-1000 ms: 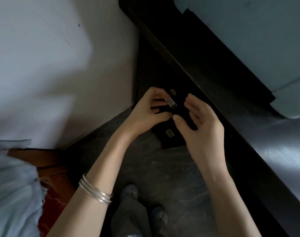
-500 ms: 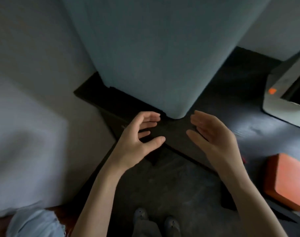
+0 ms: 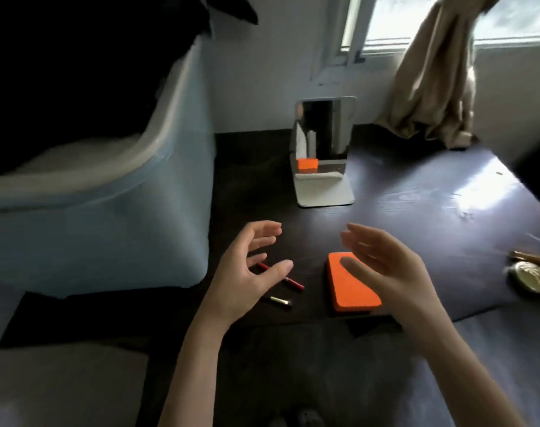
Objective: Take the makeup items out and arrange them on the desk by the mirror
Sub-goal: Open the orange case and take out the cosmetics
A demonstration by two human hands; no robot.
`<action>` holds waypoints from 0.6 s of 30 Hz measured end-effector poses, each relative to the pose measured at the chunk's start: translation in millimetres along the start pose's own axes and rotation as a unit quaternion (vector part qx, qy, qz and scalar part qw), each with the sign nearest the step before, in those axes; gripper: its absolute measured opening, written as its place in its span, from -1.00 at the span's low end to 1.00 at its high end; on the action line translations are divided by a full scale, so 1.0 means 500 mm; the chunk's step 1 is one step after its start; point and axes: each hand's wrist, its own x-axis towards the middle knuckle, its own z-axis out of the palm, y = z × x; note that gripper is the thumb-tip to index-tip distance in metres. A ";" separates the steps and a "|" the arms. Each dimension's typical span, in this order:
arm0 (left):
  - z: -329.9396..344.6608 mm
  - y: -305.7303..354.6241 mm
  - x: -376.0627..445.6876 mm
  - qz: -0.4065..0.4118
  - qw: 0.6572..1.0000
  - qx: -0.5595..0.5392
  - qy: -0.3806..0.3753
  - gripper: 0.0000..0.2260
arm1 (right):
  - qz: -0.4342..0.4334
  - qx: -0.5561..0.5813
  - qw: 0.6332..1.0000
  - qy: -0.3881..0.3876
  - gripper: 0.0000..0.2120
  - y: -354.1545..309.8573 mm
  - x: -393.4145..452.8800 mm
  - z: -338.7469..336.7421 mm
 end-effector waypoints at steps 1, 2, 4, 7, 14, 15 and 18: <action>0.009 0.010 0.009 0.005 1.000 -0.001 -0.010 -0.61 | 0.005 0.006 1.000 0.019 -0.61 -0.005 -0.006 -0.015; 0.019 0.020 0.017 0.010 1.000 -0.004 -0.019 -0.60 | 0.009 0.011 0.999 0.036 -0.61 -0.008 -0.011 -0.028; 0.039 0.030 0.028 0.019 0.999 -0.013 -0.043 -0.60 | 0.015 0.012 0.998 0.062 -0.62 -0.012 -0.020 -0.047; 0.068 0.033 0.045 0.021 0.997 -0.016 -0.074 -0.63 | 0.022 0.018 0.995 0.099 -0.62 -0.007 -0.026 -0.069; 0.139 0.010 0.092 -0.010 0.995 -0.027 -0.095 -0.63 | 0.053 0.006 0.992 0.116 -0.62 0.041 0.003 -0.116; 0.151 0.002 0.101 -0.018 0.995 -0.027 -0.093 -0.63 | 0.059 0.000 0.992 0.112 -0.61 0.054 0.014 -0.123; 0.186 -0.026 0.125 -0.057 0.995 -0.033 -0.081 -0.59 | 0.084 -0.026 0.993 0.083 -0.60 0.099 0.049 -0.142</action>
